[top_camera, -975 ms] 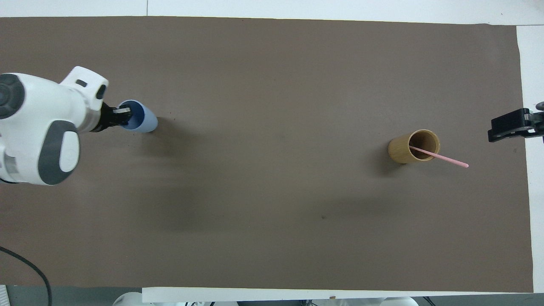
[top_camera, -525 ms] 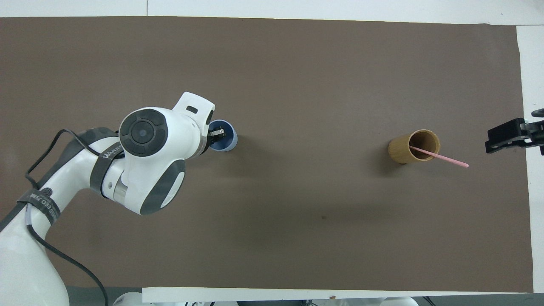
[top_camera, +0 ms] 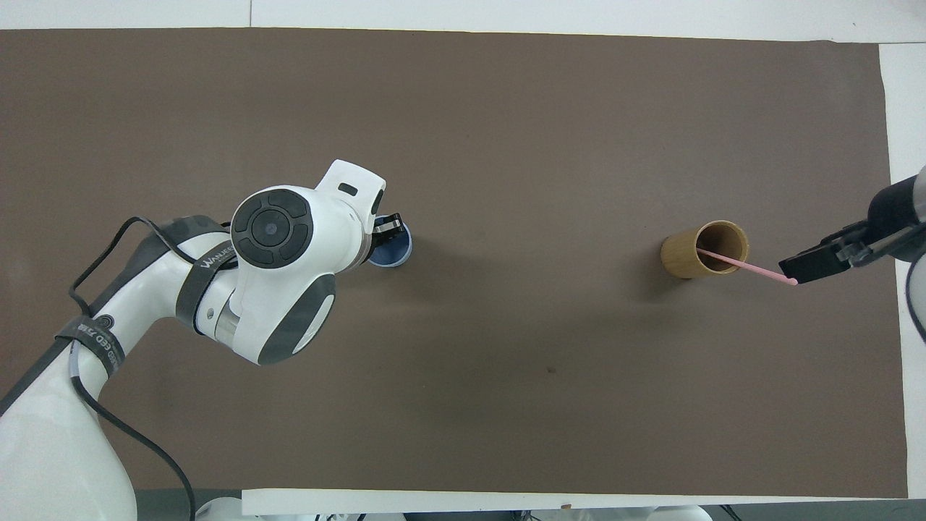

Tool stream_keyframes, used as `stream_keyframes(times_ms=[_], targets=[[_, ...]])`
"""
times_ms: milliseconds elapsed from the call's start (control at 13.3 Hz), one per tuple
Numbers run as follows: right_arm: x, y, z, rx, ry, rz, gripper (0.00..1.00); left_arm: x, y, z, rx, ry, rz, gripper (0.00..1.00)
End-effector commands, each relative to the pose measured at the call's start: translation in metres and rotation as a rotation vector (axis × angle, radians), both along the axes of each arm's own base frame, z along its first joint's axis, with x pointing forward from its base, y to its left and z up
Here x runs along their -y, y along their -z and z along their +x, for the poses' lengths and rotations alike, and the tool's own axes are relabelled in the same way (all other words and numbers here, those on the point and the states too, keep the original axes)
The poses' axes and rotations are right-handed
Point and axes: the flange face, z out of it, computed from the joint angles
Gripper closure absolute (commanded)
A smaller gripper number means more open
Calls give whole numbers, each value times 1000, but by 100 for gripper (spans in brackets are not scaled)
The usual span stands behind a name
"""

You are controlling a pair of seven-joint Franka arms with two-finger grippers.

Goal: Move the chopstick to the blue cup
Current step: 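Slide the blue cup toward the table center while the right gripper grasps the pink stick, then release the blue cup and withdraw the left gripper while the right gripper holds the stick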

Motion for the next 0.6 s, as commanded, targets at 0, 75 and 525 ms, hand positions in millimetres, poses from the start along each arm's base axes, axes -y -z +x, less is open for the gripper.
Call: stream_keyframes(times_ms=[0,75,525], targets=[[22,54,-12,-25,-98,43,1,-18,-53,24,8,-47,-5,0],[27,66,-13,-16,-101,50,6,-44,-79,38,8,-94,-2,0],[25,82,-16,-30,-72,48,34,-259,-211,66,-136,142,110,0]])
